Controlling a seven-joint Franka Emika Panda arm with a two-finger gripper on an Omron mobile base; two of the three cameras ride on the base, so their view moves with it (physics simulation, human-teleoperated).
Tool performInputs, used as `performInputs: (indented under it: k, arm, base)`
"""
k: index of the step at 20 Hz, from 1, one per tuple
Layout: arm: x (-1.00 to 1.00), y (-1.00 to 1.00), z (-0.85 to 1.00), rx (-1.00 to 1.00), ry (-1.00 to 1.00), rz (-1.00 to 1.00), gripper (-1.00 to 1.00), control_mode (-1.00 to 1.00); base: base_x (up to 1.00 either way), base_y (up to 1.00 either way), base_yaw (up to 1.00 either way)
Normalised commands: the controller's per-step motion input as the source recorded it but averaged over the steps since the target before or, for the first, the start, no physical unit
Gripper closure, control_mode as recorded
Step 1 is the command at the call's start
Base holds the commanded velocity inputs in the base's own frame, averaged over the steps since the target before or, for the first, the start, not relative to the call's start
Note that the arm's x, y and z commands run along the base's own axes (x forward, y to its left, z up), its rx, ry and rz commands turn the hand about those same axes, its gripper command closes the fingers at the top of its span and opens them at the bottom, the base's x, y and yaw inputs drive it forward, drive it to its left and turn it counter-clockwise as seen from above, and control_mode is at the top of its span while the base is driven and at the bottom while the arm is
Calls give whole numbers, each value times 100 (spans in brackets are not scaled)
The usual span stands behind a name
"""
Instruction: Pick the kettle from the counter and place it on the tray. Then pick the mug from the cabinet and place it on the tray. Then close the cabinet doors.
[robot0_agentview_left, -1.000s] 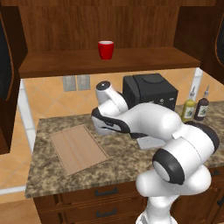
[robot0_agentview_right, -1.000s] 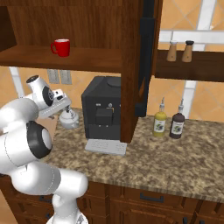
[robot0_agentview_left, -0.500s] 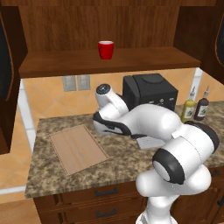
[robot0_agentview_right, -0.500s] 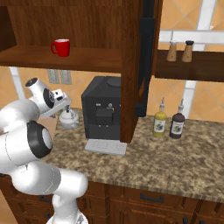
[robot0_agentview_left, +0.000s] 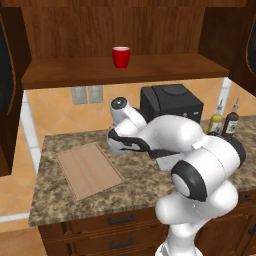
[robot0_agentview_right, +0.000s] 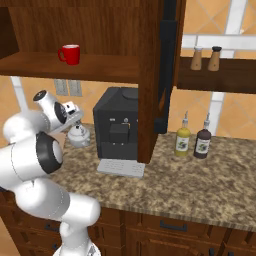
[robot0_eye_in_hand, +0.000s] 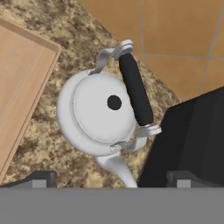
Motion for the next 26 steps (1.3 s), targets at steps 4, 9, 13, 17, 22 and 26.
performInputs:
  k: [4, 9, 13, 17, 22, 26]
  arm:
    - [44, 0, 0, 0, 0, 0, -100, -100]
    - [46, 0, -10, 0, 0, 0, -100, -100]
    - [32, 0, -24, 0, 0, 0, -100, -100]
    - [14, 0, -24, 0, 0, 0, -100, -100]
    - [10, 0, -16, 0, 0, 0, 100, -100]
    - [2, 0, 0, 0, 0, 0, 100, -100]
  base:
    - [0, 0, 0]
    - [0, 0, 0]
    - [0, 0, 0]
    - [0, 0, 0]
    - [0, 0, 0]
    - [0, 0, 0]
